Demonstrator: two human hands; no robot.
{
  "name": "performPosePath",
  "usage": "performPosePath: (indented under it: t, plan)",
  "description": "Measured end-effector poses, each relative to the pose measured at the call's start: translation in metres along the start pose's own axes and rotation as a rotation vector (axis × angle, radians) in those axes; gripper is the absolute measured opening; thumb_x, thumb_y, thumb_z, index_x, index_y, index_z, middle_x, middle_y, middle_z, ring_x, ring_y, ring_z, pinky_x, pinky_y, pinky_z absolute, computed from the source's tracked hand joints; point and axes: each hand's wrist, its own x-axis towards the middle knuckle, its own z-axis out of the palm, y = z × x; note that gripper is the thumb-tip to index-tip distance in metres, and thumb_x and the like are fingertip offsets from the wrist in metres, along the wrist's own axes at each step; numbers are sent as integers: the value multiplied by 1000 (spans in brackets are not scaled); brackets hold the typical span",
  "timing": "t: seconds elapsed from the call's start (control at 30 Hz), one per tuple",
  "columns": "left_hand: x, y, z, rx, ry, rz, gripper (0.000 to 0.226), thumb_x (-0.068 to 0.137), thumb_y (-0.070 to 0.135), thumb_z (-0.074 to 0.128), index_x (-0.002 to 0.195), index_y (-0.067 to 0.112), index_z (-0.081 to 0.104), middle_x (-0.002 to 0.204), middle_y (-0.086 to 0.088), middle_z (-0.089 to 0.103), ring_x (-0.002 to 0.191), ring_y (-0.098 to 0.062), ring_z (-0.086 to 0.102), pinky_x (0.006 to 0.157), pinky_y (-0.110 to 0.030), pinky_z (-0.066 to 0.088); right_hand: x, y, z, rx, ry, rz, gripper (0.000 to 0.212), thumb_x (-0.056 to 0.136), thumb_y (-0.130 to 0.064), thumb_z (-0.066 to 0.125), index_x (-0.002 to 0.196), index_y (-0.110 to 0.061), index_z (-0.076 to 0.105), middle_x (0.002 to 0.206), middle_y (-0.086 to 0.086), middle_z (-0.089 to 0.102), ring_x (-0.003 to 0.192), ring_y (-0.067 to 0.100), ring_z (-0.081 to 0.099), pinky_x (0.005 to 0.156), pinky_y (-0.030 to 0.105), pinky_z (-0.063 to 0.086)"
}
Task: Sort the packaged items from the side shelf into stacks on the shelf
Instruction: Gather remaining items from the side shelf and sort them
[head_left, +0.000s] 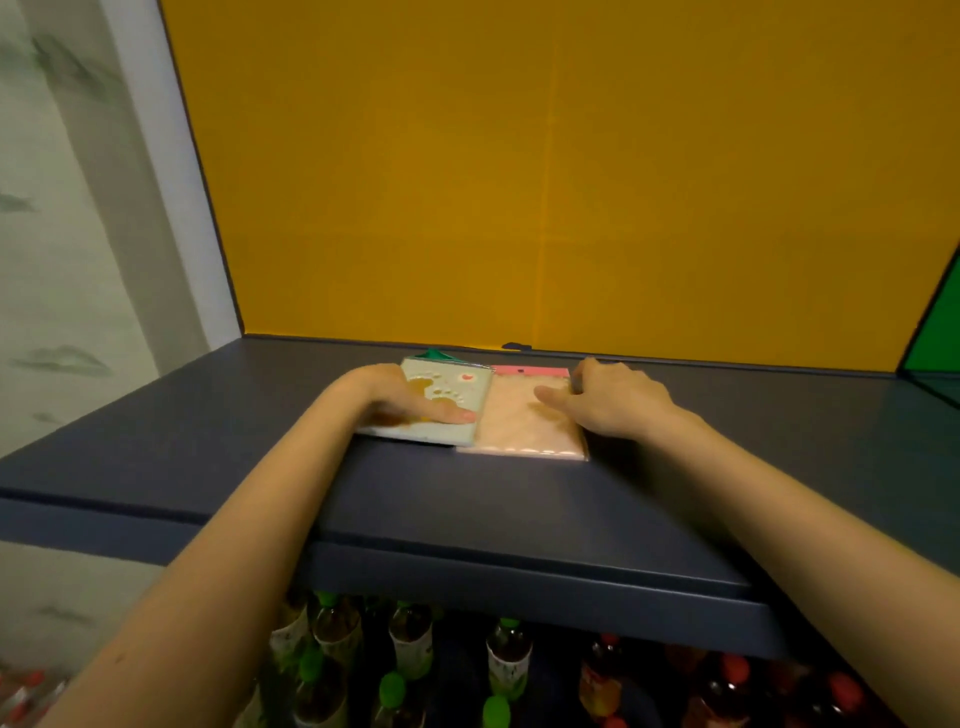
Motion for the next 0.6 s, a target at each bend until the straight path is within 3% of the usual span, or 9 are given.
performPosePath:
  t: [0.13,0.2,0.27,0.33,0.37,0.43,0.53,0.6]
  plan:
    - [23,-21,-8,-252,58,62,90,62,52,78,130,3,46,128,-6,55,111,-25,54,76,-31,40,-13,-13,1,-17,-4,75,86,78,-76,38,133,-10,42,139,12,49,125,34,48,95,42,41]
    - [35,-37,-12,-451,33,139,66,67,43,78,115,2,59,100,-7,69,82,-20,63,63,-28,45,-18,-26,3,-42,4,122,93,74,-80,38,135,-9,42,140,11,49,126,33,48,95,40,41]
    - [44,-54,-16,-618,24,198,44,77,30,73,106,-3,63,73,-3,72,62,-15,63,58,-25,49,-21,-42,6,-85,-24,178,103,69,-85,35,138,-9,41,143,12,46,128,32,45,97,39,40]
    - [50,-65,-19,-763,71,227,33,83,22,68,103,-3,63,66,-1,71,47,-8,64,48,-18,51,-22,-60,10,-118,-57,255,114,63,-91,33,142,-9,37,145,14,41,131,32,41,100,37,38]
    - [52,-68,-20,-850,103,233,26,84,19,67,101,0,62,72,-4,71,43,-4,63,44,-15,50,-23,-69,12,-129,-67,301,119,59,-93,34,143,-9,35,145,15,41,131,31,41,99,36,39]
    - [57,-71,-22,-1028,153,214,19,85,16,66,98,5,59,94,-12,68,48,-7,64,43,-17,51,-24,-87,16,-139,-86,385,124,56,-93,39,144,-6,31,142,16,41,129,30,41,98,36,41]
    - [59,-71,-20,-1182,179,200,33,85,14,65,114,0,56,106,-14,64,73,-19,64,44,-20,53,-22,-102,14,-85,-98,461,120,59,-86,51,145,-5,27,142,16,37,131,30,36,102,38,39]
    - [60,-70,-16,-1192,196,205,41,85,13,66,121,-2,53,115,-15,64,89,-25,65,52,-26,54,-22,-102,9,-22,-107,503,125,56,-82,59,149,-8,21,148,17,29,137,32,27,107,40,33]
